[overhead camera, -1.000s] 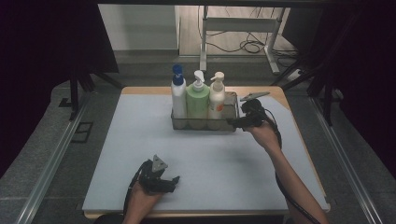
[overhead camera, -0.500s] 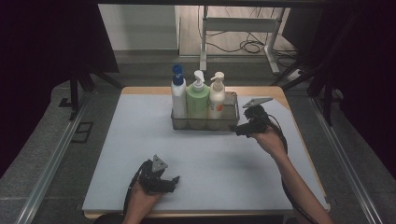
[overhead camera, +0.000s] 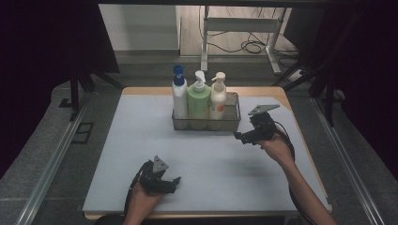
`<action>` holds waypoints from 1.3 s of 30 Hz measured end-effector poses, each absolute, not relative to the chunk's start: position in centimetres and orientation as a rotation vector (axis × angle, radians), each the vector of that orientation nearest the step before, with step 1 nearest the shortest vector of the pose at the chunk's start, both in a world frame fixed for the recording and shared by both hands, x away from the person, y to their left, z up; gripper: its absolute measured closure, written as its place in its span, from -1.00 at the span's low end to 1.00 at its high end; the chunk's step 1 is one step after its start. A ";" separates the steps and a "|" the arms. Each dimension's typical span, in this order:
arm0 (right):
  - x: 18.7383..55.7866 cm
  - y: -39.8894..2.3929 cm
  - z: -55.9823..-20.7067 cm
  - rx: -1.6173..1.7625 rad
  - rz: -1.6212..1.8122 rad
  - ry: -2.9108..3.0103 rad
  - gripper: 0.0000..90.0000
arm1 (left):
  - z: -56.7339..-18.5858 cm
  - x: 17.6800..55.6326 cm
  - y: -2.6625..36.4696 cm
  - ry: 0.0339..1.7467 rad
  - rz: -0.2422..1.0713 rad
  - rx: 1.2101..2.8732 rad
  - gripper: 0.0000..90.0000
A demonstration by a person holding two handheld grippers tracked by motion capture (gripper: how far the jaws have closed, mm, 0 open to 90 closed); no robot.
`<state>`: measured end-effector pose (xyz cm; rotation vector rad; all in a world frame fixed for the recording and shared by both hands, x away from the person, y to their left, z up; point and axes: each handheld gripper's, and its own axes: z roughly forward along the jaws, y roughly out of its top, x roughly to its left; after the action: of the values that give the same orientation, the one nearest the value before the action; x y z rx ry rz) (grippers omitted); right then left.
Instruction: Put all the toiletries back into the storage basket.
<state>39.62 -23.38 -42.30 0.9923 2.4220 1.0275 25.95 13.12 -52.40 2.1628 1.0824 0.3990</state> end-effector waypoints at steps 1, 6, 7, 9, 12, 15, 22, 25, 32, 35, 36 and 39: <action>39.5 -23.5 -42.3 0.988 1.026 2.423 -0.97 | -52.4 26.0 13.1 1.082 0.399 2.163 -0.73; 38.7 -24.0 -42.2 0.966 1.022 2.430 -0.99 | -52.4 26.0 13.1 1.082 0.399 2.162 -0.73; 38.5 -24.1 -42.2 0.957 1.022 2.431 -1.00 | -52.4 25.9 13.1 1.082 0.399 2.162 -0.73; 38.1 -24.3 -42.2 0.953 1.020 2.432 -1.00 | -52.4 25.9 13.1 1.082 0.399 2.163 -0.73; 37.7 -24.6 -42.2 0.945 1.020 2.434 -1.00 | -52.4 25.9 13.1 1.082 0.399 2.162 -0.73; 37.1 -24.9 -42.4 0.942 1.014 2.445 -1.00 | -52.4 26.0 13.1 1.082 0.400 2.163 -0.73; 36.0 -25.8 -43.2 0.942 1.014 2.445 -1.00 | -52.4 25.9 13.1 1.083 0.400 2.162 -0.72; 35.6 -26.2 -43.8 0.946 1.005 2.446 -1.00 | -52.4 25.9 13.1 1.082 0.400 2.163 -0.73; 34.5 -27.0 -45.7 0.957 1.015 2.463 -1.00 | -52.4 25.9 13.1 1.083 0.400 2.161 -0.73; 33.9 -27.2 -46.5 0.955 1.032 2.462 -1.00 | -52.4 25.9 13.1 1.082 0.401 2.162 -0.72; 33.8 -27.3 -46.8 0.955 1.036 2.464 -1.00 | -52.4 25.9 13.1 1.082 0.401 2.162 -0.73; 33.3 -27.4 -47.5 0.951 1.036 2.467 -1.00 | -52.4 25.9 13.1 1.083 0.401 2.161 -0.72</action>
<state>33.30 -27.42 -47.52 0.9508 2.4666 1.0357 25.94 13.10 -52.41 2.1613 1.0827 0.4012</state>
